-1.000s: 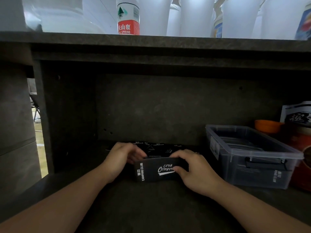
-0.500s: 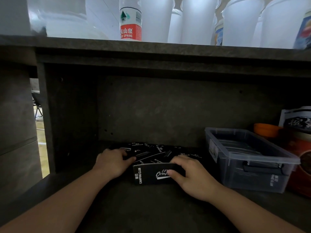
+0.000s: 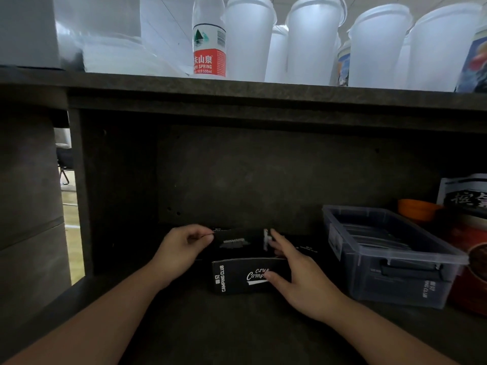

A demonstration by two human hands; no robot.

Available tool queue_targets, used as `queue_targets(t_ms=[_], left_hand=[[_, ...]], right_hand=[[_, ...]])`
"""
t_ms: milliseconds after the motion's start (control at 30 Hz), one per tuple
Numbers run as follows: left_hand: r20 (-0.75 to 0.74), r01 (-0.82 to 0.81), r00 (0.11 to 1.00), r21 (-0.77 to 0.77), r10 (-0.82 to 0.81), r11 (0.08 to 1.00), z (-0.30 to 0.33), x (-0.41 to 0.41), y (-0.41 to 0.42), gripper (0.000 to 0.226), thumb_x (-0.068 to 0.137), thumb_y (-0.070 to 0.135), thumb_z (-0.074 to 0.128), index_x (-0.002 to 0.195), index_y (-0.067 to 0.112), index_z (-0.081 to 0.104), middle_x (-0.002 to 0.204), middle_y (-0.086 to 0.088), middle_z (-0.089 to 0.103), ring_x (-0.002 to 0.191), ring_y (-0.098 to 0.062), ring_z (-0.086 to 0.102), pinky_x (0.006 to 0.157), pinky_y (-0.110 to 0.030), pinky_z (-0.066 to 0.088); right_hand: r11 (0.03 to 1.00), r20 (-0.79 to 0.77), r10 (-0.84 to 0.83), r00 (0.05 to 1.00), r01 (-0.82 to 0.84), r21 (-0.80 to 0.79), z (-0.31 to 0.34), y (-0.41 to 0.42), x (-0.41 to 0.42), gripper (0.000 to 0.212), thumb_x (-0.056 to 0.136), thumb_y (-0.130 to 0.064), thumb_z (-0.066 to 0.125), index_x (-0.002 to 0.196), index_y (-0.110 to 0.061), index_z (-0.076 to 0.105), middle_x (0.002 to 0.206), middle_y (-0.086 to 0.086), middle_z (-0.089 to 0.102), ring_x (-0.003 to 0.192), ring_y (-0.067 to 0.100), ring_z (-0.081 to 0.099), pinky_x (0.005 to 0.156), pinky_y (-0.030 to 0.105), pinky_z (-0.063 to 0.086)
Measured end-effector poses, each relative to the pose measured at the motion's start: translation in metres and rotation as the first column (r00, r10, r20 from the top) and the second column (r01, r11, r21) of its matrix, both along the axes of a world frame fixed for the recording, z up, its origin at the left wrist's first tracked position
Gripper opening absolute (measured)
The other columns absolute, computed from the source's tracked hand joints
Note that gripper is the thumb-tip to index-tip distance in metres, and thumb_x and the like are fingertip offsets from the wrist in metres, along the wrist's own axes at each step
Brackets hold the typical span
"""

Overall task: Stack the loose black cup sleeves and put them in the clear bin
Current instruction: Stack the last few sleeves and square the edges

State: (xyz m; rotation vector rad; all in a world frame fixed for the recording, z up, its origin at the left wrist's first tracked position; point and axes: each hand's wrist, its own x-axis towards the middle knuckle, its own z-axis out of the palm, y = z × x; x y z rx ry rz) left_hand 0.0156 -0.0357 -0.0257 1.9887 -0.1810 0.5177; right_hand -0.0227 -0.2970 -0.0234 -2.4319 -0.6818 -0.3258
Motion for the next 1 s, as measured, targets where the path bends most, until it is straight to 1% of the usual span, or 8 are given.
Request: queue_targets(t_ms=[167, 233, 300, 433, 533, 700, 833, 1000], left_hand=[[-0.14, 0.258, 0.959, 0.062, -0.248, 0.964, 0.008, -0.018, -0.012, 0.024, 0.097, 0.012, 0.055, 0.079, 0.015, 0.07, 0.071, 0.011, 0.067, 0.068, 0.002, 0.059, 0.065, -0.016, 0.043], [-0.179, 0.316, 0.933, -0.008, -0.312, 0.949, 0.011, -0.026, -0.018, 0.032, 0.099, 0.015, 0.05, 0.073, 0.009, 0.068, 0.065, 0.005, 0.063, 0.063, 0.0, 0.056, 0.062, -0.018, 0.042], [-0.165, 0.345, 0.927, 0.026, -0.337, 0.938, 0.014, -0.034, -0.023, 0.038, 0.095, 0.038, 0.05, 0.076, 0.013, 0.072, 0.073, -0.002, 0.069, 0.071, -0.003, 0.064, 0.071, -0.021, 0.047], [-0.126, 0.322, 0.946, 0.461, -0.298, 0.827, 0.013, -0.032, -0.031, 0.003, 0.088, 0.04, 0.067, 0.086, 0.038, 0.069, 0.088, 0.017, 0.069, 0.087, 0.004, 0.064, 0.079, -0.019, 0.05], [-0.034, 0.162, 0.983, 0.613, -0.179, 0.773, 0.011, -0.023, -0.025, 0.014, 0.09, 0.037, 0.065, 0.085, 0.049, 0.06, 0.092, 0.025, 0.063, 0.091, 0.011, 0.057, 0.082, -0.015, 0.046], [0.029, 0.019, 0.999, 0.459, -0.037, 0.888, 0.006, -0.015, -0.008, 0.023, 0.09, 0.024, 0.068, 0.092, 0.045, 0.058, 0.094, 0.021, 0.066, 0.088, 0.008, 0.06, 0.075, -0.01, 0.043], [0.042, -0.028, 0.999, 0.397, 0.012, 0.917, 0.001, -0.009, -0.003, 0.026, 0.089, 0.017, 0.068, 0.106, 0.036, 0.062, 0.097, 0.019, 0.067, 0.092, 0.002, 0.062, 0.078, -0.01, 0.043], [0.065, 0.01, 0.997, 0.351, -0.036, 0.936, 0.002, -0.012, -0.006, 0.025, 0.09, 0.017, 0.067, 0.094, 0.04, 0.06, 0.09, 0.022, 0.067, 0.088, 0.008, 0.061, 0.07, -0.001, 0.038]], right_hand=[[0.995, 0.021, -0.085, 0.996, 0.086, -0.059, -0.003, 0.0, 0.004, 0.087, 0.093, -0.024, 0.06, 0.152, -0.034, -0.003, 0.16, -0.012, 0.005, 0.146, 0.004, 0.006, 0.118, 0.02, 0.009], [0.994, 0.068, -0.09, 0.994, 0.095, -0.061, -0.002, -0.002, 0.004, 0.073, 0.092, -0.024, 0.062, 0.151, -0.032, 0.02, 0.153, -0.011, 0.028, 0.14, 0.004, 0.026, 0.115, 0.018, 0.019], [0.995, 0.111, -0.078, 0.991, 0.084, -0.05, 0.0, -0.002, 0.002, 0.047, 0.089, -0.025, 0.065, 0.133, -0.035, 0.048, 0.129, -0.015, 0.053, 0.118, -0.003, 0.047, 0.104, 0.015, 0.037], [0.997, 0.137, -0.071, 0.988, 0.074, -0.012, 0.0, 0.002, 0.002, 0.028, 0.086, -0.027, 0.069, 0.11, -0.037, 0.061, 0.104, -0.02, 0.062, 0.1, -0.007, 0.054, 0.09, 0.014, 0.044], [0.967, 0.055, -0.248, 0.967, 0.244, 0.075, -0.001, -0.007, 0.012, 0.046, 0.084, -0.032, 0.071, 0.126, -0.037, 0.052, 0.119, -0.016, 0.058, 0.109, -0.003, 0.053, 0.098, 0.017, 0.043], [0.872, -0.201, -0.489, 0.849, 0.482, -0.083, -0.012, -0.025, 0.023, 0.082, 0.083, -0.055, 0.062, 0.147, -0.021, 0.026, 0.143, 0.004, 0.045, 0.133, 0.023, 0.04, 0.109, 0.035, 0.037], [0.871, -0.172, -0.487, 0.856, 0.49, -0.025, -0.008, -0.023, 0.021, 0.069, 0.082, -0.039, 0.07, 0.139, -0.023, 0.034, 0.128, 0.003, 0.054, 0.115, 0.018, 0.053, 0.096, 0.031, 0.047], [0.881, -0.061, -0.434, 0.899, 0.438, 0.178, 0.0, -0.019, 0.012, 0.061, 0.08, -0.005, 0.07, 0.126, -0.032, 0.041, 0.117, -0.001, 0.049, 0.107, 0.009, 0.051, 0.082, 0.013, 0.04]])
